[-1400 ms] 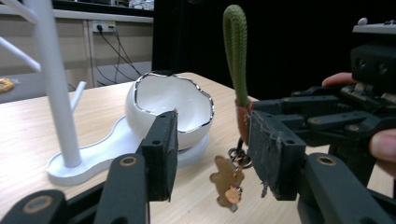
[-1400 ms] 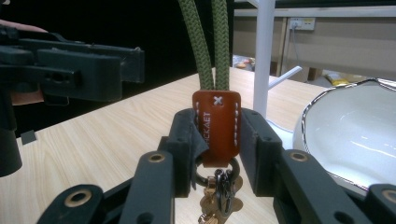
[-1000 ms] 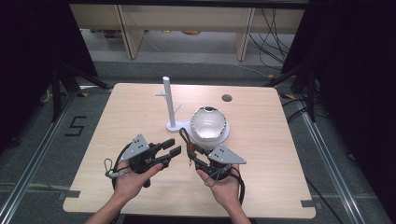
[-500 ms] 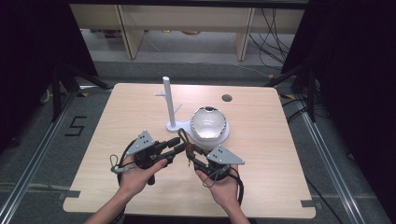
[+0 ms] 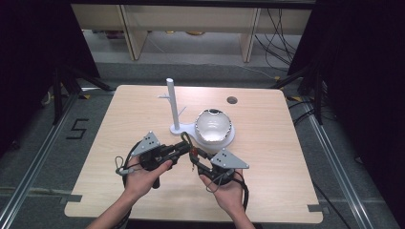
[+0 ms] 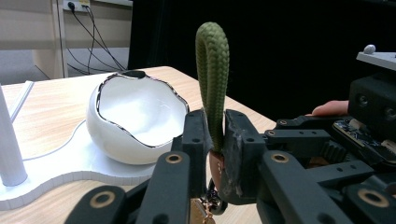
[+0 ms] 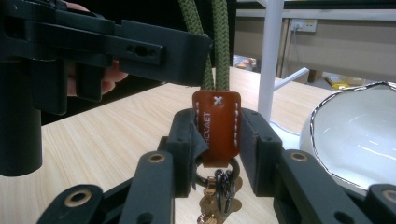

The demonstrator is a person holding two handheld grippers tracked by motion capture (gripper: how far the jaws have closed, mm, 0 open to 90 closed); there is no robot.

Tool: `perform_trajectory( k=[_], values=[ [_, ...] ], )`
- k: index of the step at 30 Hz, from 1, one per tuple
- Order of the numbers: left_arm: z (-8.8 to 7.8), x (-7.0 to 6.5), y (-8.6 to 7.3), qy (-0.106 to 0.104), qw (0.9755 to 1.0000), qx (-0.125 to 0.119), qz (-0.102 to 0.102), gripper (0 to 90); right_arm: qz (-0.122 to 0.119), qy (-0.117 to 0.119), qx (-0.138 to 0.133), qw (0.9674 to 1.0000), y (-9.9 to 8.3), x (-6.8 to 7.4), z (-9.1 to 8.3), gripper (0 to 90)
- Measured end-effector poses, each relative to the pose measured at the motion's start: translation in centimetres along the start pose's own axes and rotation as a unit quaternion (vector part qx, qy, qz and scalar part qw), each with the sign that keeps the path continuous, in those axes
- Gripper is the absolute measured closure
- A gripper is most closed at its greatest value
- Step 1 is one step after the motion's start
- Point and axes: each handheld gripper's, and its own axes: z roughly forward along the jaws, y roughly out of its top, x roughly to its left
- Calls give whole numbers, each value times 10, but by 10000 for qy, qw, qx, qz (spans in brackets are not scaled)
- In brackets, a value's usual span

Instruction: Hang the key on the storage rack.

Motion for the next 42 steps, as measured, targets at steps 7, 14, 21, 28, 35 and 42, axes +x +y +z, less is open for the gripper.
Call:
perform_trajectory(
  k=[7,14,21,28,35,42],
  values=[
    [0,-2,2,2,10000,20,50,829,-42,18,-31,10000,0,0,1,682],
    [1,-5,3,34,9997,29,228,833,-138,-116,-24,9998,1,-1,0,676],
    [0,-8,3,82,9990,71,439,835,-71,-41,120,9999,3,1,0,656],
    [-2,-7,3,162,9984,64,539,836,-56,36,305,9995,4,0,1,570],
    [-6,-4,4,242,9980,45,585,836,-44,73,383,9992,3,0,1,543],
    [-11,2,5,395,9975,33,587,836,-82,-15,411,9991,3,-2,-3,534]
  ],
)
